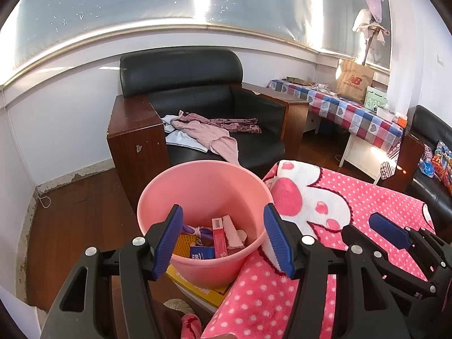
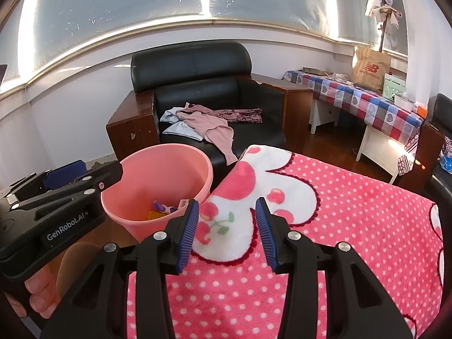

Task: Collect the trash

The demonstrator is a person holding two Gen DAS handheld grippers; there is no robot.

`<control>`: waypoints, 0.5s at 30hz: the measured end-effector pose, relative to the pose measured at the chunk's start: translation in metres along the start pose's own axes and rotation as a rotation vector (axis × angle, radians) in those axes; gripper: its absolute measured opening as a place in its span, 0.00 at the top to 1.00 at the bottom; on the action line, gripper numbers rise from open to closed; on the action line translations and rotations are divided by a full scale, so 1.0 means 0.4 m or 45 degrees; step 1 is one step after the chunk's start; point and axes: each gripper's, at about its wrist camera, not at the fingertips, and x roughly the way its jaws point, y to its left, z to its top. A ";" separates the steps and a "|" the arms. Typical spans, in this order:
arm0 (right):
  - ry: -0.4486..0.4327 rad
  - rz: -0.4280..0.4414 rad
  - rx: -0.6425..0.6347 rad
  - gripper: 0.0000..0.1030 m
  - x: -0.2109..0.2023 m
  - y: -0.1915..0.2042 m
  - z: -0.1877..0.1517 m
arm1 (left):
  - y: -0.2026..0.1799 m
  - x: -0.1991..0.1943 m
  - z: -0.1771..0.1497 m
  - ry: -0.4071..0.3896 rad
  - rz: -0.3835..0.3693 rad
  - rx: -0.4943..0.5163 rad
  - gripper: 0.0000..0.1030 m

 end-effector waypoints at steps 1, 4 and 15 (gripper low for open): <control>0.000 0.000 0.000 0.59 0.000 0.000 0.000 | 0.001 0.000 0.001 -0.002 0.000 -0.001 0.43; 0.000 0.000 0.000 0.59 0.000 0.001 0.000 | -0.001 0.000 -0.002 0.000 0.000 0.000 0.43; 0.004 0.002 -0.001 0.59 -0.001 0.007 0.000 | -0.001 0.001 -0.006 0.000 -0.001 0.000 0.43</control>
